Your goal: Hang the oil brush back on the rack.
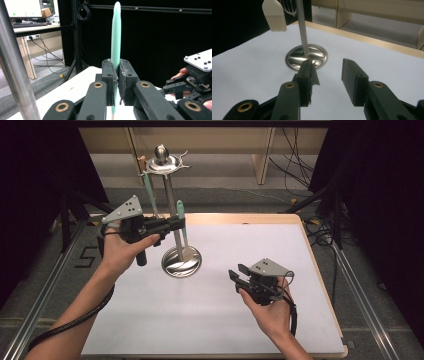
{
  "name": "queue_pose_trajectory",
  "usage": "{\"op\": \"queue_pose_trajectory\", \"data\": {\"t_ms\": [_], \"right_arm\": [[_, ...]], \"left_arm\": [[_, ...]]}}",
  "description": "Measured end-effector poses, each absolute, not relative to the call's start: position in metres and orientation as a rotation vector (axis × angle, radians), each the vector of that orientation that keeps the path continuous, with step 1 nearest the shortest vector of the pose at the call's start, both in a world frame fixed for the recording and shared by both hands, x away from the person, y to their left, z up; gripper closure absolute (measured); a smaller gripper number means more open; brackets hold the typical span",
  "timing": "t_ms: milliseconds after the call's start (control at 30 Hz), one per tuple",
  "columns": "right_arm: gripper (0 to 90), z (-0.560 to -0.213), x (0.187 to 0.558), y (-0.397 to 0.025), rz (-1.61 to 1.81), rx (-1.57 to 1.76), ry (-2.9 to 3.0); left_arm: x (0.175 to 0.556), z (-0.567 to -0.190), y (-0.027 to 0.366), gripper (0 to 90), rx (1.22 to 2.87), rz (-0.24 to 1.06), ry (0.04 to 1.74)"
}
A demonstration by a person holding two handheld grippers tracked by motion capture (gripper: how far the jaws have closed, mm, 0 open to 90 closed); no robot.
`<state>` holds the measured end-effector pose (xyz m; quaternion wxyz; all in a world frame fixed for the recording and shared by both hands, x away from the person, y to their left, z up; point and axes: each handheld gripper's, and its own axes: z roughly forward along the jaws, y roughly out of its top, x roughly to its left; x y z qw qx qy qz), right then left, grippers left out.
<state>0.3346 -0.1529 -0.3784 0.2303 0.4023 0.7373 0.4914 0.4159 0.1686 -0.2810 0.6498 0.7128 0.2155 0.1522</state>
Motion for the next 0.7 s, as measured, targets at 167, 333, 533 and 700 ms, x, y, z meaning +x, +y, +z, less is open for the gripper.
{"op": "queue_pose_trajectory", "data": {"t_ms": [167, 333, 533, 700], "right_arm": [[60.9, -0.382, 0.335, -0.155, 1.335, 1.098, 2.02], [60.8, -0.382, 0.334, -0.157, 1.332, 1.11, 2.062], [60.8, -0.383, 0.334, -0.156, 1.348, 1.107, 2.026], [60.8, -0.383, 0.335, -0.158, 1.327, 1.12, 2.066]], "left_arm": [[0.418, -0.277, 0.171, 83.0, 1.616, 0.353, 0.484], [0.419, -0.273, 0.172, 83.0, 1.619, 0.356, 0.488], [0.42, -0.269, 0.174, 83.0, 1.617, 0.356, 0.487], [0.422, -0.267, 0.176, 83.0, 1.618, 0.357, 0.484]]}}
